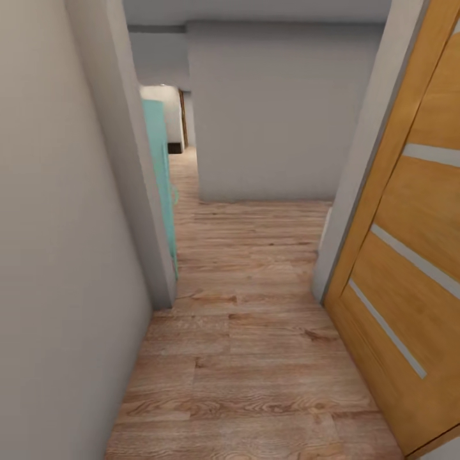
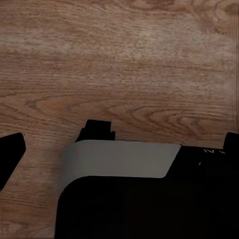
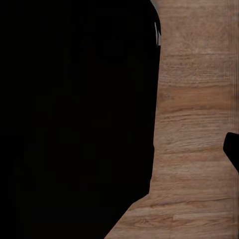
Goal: Move the two storage containers from the living room to the garage. In the garage, place one container on the floor and stack the other container on top of it (either order is fine).
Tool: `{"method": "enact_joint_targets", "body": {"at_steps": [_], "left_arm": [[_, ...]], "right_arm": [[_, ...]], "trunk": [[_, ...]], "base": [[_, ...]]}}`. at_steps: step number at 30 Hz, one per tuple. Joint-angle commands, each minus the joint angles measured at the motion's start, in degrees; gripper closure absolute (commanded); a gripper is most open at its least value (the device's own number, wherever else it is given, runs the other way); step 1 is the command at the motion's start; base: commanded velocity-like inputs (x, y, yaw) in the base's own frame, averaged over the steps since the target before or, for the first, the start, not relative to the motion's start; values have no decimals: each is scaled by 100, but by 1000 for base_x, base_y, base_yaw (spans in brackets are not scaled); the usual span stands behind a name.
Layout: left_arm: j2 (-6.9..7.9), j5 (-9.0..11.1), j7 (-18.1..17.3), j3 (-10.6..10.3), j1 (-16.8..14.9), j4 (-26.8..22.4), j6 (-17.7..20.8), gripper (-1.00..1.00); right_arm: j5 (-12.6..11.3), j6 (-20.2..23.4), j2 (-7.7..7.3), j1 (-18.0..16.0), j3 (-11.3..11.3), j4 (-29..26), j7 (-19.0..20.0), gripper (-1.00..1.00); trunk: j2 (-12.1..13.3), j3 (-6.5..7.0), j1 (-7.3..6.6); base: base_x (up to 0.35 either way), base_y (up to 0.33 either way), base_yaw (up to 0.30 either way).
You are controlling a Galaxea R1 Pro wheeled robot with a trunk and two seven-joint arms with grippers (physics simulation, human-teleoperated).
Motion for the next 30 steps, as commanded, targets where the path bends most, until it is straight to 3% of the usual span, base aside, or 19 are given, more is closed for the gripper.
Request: {"method": "enact_joint_targets", "body": {"at_steps": [1, 30], "left_arm": [[-3, -7, 10, 32, -2, 2, -13, -100], [-6, -18, 10, 26, -4, 2, -41, -100]], "right_arm": [[5, -15, 0, -2, 4, 3, -11, -100], [1, -15, 8, -2, -1, 3, -29, -100]], "trunk": [[-2, -4, 3], [-2, -3, 3]], "base": [[296, -168, 0], [296, -172, 0]]}}
